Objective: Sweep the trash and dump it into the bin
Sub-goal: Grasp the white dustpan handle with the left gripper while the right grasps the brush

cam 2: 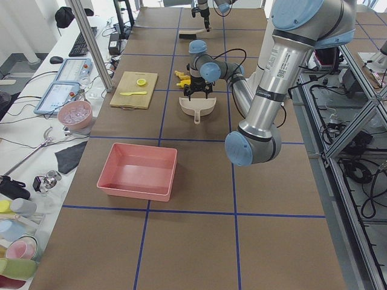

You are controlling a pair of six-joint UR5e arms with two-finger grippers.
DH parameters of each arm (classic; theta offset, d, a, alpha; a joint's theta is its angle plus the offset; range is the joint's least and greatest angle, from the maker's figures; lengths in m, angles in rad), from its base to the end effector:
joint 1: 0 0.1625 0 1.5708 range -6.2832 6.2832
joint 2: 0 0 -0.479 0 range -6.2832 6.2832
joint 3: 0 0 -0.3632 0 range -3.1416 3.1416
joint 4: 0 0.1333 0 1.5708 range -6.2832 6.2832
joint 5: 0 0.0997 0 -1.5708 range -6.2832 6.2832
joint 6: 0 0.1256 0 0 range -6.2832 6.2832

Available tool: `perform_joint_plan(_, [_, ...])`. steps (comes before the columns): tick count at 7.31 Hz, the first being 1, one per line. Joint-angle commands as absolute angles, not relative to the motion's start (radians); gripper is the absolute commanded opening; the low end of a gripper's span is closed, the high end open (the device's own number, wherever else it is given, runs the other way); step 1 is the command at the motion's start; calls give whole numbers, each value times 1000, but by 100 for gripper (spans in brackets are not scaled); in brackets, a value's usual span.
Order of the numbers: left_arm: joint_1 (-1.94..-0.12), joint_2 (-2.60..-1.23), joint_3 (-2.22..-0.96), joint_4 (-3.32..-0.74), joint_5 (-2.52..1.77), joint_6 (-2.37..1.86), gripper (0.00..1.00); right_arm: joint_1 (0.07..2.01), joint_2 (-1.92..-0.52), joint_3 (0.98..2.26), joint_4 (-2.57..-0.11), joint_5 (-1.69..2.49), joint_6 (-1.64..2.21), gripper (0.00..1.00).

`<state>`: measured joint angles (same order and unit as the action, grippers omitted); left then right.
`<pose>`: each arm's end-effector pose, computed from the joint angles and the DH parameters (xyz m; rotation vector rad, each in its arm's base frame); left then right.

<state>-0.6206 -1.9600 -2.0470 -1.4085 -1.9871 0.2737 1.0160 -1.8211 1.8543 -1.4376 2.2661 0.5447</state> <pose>0.4137 -0.3972 0.3523 0.5622 0.6539 1.2997 -0.1440 -0.3327 0.6931 -0.2263 -0.6749 -0.0675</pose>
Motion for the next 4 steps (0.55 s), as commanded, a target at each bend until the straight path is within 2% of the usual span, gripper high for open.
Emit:
perform_joint_plan(1, [-591,-1893,-2068,-1417,-1951,299,98,1003,-1819,1830,-1408,2267,557,100])
perform_joint_plan(4, [-541,-1876,-2011,-1471,-1856,299,98,1002,-1752,1775,-1397,2270,557,100])
